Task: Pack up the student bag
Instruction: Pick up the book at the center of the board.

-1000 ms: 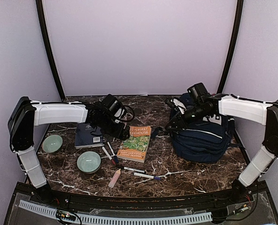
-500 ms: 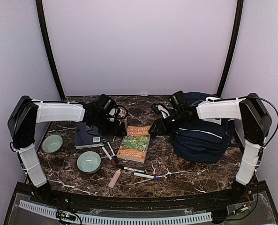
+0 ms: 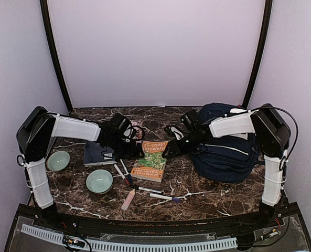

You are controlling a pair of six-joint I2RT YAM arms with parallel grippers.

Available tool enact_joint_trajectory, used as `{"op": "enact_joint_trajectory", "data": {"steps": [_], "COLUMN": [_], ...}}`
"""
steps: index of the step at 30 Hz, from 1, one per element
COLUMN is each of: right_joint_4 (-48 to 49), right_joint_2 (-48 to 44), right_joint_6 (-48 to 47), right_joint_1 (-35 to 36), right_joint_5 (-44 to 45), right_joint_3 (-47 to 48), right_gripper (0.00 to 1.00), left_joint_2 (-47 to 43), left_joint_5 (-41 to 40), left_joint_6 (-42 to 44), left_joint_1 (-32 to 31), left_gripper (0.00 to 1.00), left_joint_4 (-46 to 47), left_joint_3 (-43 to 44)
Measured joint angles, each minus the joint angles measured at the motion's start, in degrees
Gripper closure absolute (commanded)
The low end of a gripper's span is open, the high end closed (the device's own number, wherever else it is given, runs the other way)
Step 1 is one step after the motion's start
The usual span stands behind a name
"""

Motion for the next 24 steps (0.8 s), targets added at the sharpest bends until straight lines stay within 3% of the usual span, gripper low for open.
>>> {"op": "enact_joint_trajectory", "data": {"steps": [7, 16, 24], "right_joint_4": [0.0, 0.1, -1.6], "right_joint_2": [4.7, 6.5, 8.2], "right_joint_6": [-0.1, 2.8, 5.7], "right_joint_1": [-0.1, -1.9, -2.4], "right_joint_5": [-1.7, -4.0, -5.2], "right_joint_3": [1.7, 2.9, 5.3], "right_gripper": [0.64, 0.83, 0.88], "left_joint_2": [-0.4, -1.5, -1.5], "left_joint_5": [2.2, 5.4, 8.3], "left_joint_6": [-3.4, -6.8, -9.6], "left_joint_1": [0.2, 0.4, 0.4], "left_gripper": [0.3, 0.3, 0.26], "left_joint_4": [5.1, 9.4, 9.1], "left_joint_3": [-3.0, -6.1, -6.2]}}
